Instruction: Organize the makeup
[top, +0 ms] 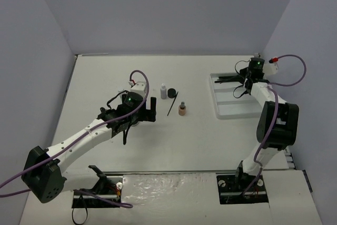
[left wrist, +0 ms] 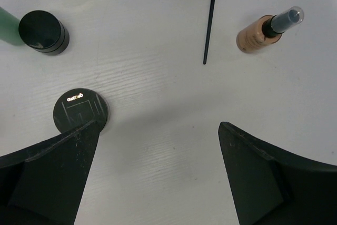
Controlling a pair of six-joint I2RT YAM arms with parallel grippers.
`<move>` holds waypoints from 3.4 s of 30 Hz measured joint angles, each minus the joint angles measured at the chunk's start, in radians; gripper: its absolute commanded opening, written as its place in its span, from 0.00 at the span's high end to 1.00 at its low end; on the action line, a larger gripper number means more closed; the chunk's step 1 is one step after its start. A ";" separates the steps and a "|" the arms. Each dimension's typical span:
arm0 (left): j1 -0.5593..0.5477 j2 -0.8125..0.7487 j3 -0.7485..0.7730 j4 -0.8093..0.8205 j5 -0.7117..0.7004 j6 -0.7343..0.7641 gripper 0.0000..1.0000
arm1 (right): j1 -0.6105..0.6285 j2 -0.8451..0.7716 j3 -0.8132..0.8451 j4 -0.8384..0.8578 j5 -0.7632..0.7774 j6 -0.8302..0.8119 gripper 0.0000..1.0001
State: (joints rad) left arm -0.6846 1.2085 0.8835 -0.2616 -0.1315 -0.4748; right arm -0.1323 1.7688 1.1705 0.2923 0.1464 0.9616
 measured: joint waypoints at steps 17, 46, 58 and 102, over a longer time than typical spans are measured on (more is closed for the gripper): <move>0.000 0.005 -0.018 0.010 -0.023 0.001 0.03 | -0.031 0.252 0.222 -0.033 0.008 0.070 0.40; -0.054 0.711 0.410 0.113 0.080 0.064 0.68 | 0.004 -0.392 -0.063 -0.203 -0.183 -0.179 0.09; -0.056 0.801 0.471 0.112 0.082 0.096 0.75 | 0.088 -0.486 -0.123 -0.245 -0.207 -0.228 0.09; -0.074 0.096 0.126 0.258 0.124 -0.017 1.00 | 0.458 -0.465 -0.112 -0.113 -0.650 -0.361 0.23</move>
State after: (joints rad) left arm -0.7584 1.3043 1.0096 -0.0036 -0.0071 -0.4918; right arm 0.3256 1.3040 1.0581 0.1791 -0.5037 0.6007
